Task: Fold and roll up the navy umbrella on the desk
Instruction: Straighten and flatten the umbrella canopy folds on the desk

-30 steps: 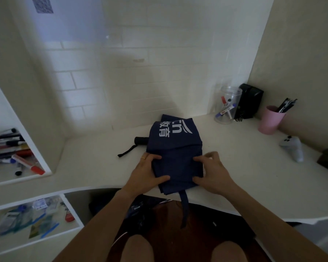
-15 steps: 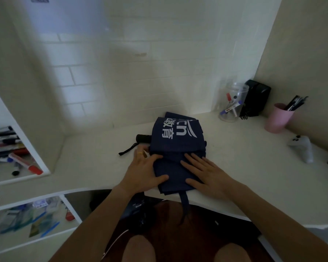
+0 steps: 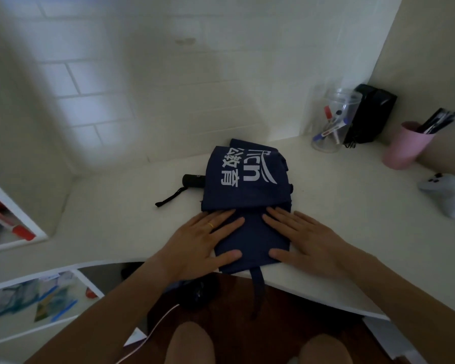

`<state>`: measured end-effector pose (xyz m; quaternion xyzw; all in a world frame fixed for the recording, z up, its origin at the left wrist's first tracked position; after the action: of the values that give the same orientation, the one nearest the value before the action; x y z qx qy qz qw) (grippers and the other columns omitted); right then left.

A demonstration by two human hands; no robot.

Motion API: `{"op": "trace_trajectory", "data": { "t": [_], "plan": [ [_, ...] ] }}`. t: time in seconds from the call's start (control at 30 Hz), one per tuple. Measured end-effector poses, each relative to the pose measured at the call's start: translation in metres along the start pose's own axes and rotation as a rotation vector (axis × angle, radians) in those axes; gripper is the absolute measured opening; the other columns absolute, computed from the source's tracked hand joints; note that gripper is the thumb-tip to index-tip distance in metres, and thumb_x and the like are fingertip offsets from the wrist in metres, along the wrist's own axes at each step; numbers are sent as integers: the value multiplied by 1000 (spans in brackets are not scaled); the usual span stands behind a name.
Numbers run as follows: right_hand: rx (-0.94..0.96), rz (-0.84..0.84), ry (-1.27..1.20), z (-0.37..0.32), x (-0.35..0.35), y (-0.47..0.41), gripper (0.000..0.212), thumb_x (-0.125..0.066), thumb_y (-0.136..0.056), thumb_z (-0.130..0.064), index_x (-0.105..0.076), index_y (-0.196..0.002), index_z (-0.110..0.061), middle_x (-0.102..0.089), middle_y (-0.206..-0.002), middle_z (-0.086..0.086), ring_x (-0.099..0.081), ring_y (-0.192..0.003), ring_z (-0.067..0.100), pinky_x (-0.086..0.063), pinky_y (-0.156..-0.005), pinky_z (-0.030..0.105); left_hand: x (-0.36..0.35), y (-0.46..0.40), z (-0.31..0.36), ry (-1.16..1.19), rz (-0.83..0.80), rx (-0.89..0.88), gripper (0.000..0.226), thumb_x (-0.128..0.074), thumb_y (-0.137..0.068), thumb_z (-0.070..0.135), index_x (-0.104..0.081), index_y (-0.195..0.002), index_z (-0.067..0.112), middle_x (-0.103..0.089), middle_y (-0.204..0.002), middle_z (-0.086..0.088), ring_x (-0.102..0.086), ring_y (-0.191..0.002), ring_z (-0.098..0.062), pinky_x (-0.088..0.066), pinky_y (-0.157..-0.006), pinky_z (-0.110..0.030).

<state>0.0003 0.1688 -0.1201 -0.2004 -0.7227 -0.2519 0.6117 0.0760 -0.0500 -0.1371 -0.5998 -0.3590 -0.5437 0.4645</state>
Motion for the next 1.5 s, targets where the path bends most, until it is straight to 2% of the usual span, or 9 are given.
{"op": "trace_trajectory", "data": {
  "t": [0.13, 0.2, 0.33, 0.53, 0.77, 0.97, 1.2, 1.33, 1.5],
  "plan": [
    [-162, 503, -406, 11, 63, -2, 48, -64, -84, -60, -61, -127, -39, -63, -122, -23, -57, -106, -9, -42, -92, 16, 0, 1, 1, 12, 43, -6, 72, -21, -99, 75, -5, -160, 41, -4, -170, 11, -3, -156, -5, -9, -128, -38],
    [-319, 732, -616, 31, 90, -11, 31, -71, -85, -47, -66, -112, -33, -71, -94, -17, -65, -81, -5, -47, -73, 14, 1, 1, 1, 22, 49, -9, 72, -21, -99, 75, -6, -160, 41, -4, -170, 11, -3, -155, -5, -10, -128, -39],
    [-488, 579, -1057, 52, 93, -58, 35, -76, -85, -32, -64, -117, -23, -73, -94, 2, -69, -81, 12, -52, -64, 25, 3, 1, 1, 20, 41, -11, 72, -21, -99, 74, -5, -160, 41, -4, -170, 10, -2, -156, -5, -9, -128, -38],
    [-360, 543, -1438, 44, 106, -80, 42, -76, -82, -1, -69, -119, -19, -74, -109, 20, -72, -93, 27, -55, -93, 48, 6, 1, 3, 26, 49, -2, 72, -25, -99, 73, -13, -161, 38, -11, -170, 9, -10, -155, -7, -8, -128, -35],
    [-172, 666, -1063, 15, 117, -18, 15, -66, -93, -4, -75, -99, -15, -79, -93, 5, -74, -87, 14, -61, -81, 30, 8, 4, 4, 63, 88, 0, 69, -28, -99, 73, -30, -156, 34, -22, -167, 9, -23, -151, -7, -17, -126, -34],
    [-146, 684, -741, -4, 76, 24, 22, -66, -93, -7, -71, -90, -29, -73, -96, -14, -69, -89, 1, -53, -78, 15, 18, 12, 12, 141, 171, -14, 63, -39, -101, 62, -36, -155, 30, -46, -155, -1, -35, -139, -19, -39, -118, -42],
    [-163, 653, -673, -17, 35, 33, 30, -70, -87, -1, -67, -93, -30, -71, -92, -11, -66, -85, 3, -53, -73, 17, 24, 26, 18, 120, 278, 119, 62, -41, -100, 62, -44, -150, 27, -51, -151, -1, -43, -140, -27, -26, -123, -37],
    [-137, 655, -635, -19, 27, 34, 35, -75, -81, -3, -66, -101, -29, -71, -92, -12, -67, -85, 8, -57, -75, 27, 29, 44, 4, 572, 326, 456, 56, -71, -87, 47, -54, -136, 26, -55, -129, 9, -48, -120, -8, -33, -106, -23],
    [-132, 684, -547, -20, 31, 32, 38, -78, -80, -9, -66, -110, -29, -69, -88, -12, -63, -81, 4, -53, -74, 21, 54, 32, -5, 1293, 532, 815, 45, -56, -97, 54, -41, -131, 27, -71, -107, 0, -72, -79, -19, -53, -73, -39]
  ]
}}
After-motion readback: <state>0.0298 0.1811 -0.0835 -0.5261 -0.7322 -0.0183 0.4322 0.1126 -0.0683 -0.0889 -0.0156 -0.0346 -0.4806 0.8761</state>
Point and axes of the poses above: each hand's wrist, its own y-axis away from the middle knuckle, its own x-axis out of the back of the hand, z = x × y, the point moved 6 cm from there along -y, towards the middle knuckle
